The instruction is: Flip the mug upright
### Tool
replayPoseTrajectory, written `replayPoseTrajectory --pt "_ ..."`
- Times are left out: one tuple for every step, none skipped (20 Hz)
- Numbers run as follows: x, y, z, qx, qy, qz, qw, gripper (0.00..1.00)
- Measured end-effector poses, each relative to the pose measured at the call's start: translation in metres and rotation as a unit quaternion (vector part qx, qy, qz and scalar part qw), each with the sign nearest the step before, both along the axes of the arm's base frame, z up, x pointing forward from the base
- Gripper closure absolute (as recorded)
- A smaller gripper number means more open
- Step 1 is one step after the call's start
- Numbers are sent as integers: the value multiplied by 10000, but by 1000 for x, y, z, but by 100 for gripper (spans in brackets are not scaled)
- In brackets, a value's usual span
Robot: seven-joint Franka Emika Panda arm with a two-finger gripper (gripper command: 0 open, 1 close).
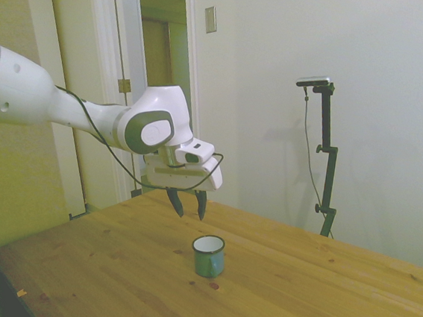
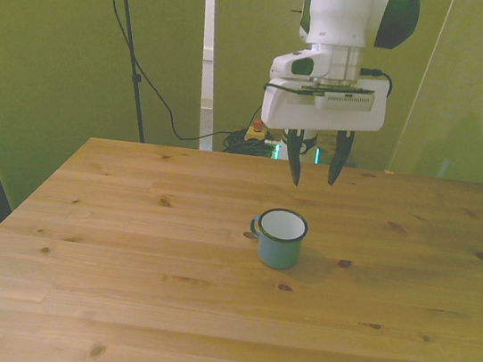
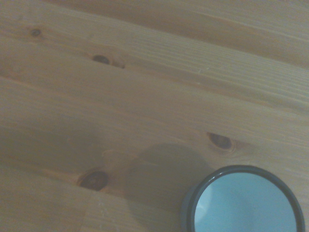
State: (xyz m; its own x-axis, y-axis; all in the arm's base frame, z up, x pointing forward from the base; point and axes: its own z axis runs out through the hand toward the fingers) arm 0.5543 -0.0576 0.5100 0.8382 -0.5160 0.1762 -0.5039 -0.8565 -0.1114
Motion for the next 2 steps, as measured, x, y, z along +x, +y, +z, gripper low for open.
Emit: replayPoseTrajectory --pt "-3 1 5 -3 37 59 10000 0" --pt "-6 1 10 -5 75 108 9999 0"
